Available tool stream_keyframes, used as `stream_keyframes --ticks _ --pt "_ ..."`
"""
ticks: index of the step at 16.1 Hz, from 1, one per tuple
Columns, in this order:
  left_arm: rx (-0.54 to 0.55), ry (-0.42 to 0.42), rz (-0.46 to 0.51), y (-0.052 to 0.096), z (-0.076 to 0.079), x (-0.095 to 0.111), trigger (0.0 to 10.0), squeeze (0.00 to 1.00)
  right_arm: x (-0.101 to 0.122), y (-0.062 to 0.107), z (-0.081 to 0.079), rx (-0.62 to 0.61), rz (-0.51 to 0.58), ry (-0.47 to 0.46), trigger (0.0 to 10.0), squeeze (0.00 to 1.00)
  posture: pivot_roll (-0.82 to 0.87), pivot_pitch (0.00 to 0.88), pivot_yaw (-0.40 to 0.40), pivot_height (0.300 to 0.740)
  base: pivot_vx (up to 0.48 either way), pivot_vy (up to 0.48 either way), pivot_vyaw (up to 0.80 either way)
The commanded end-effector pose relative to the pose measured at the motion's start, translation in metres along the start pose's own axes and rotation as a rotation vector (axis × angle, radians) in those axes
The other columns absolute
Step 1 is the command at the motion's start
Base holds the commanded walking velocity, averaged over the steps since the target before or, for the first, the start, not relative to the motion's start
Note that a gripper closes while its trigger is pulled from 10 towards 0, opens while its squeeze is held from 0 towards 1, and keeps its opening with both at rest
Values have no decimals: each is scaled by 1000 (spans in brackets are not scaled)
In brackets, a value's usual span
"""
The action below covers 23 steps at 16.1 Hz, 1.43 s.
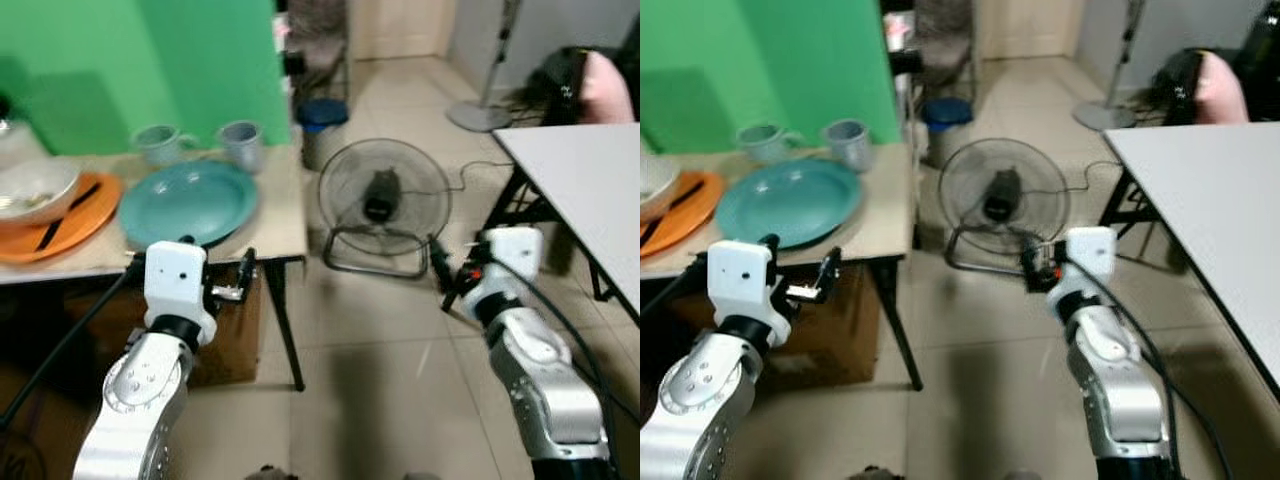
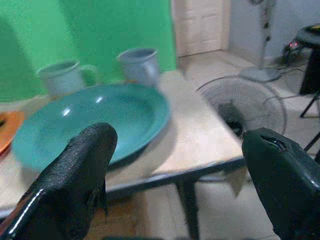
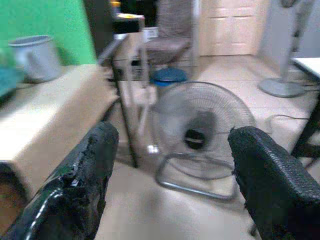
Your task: Setting the table
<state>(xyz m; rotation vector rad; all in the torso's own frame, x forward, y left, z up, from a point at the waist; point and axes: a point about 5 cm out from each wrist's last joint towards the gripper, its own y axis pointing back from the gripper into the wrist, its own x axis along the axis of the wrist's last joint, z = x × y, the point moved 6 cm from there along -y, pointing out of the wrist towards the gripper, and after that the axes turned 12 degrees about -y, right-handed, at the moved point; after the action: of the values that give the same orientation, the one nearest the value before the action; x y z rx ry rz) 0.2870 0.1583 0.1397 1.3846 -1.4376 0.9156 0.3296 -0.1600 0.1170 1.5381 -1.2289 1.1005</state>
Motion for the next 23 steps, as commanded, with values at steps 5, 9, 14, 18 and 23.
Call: stream_keyframes --ticks 5,9,14,18,23 --pt "27 -2 6 3 0 -2 10000 0 5 8 19 -32 -8 23 10000 0 -156 63 76 740 0 276 0" --pt "43 -6 10 3 -5 -2 10000 0 -2 10 10 -31 -33 -22 10000 0 -150 67 77 740 0 332 0" --pt "102 27 -1 4 -14 1 10000 0 -7 7 -9 47 -80 -94 10000 0 -136 62 71 740 0 197 0" --pt "141 27 31 6 -21 7 10000 0 -7 2 -19 94 -102 -108 10000 0 -119 55 60 740 168 0 600" --pt "113 -23 31 6 -24 9 10000 0 -3 -6 -17 64 -89 -150 10000 0 -102 43 56 740 355 0 241"
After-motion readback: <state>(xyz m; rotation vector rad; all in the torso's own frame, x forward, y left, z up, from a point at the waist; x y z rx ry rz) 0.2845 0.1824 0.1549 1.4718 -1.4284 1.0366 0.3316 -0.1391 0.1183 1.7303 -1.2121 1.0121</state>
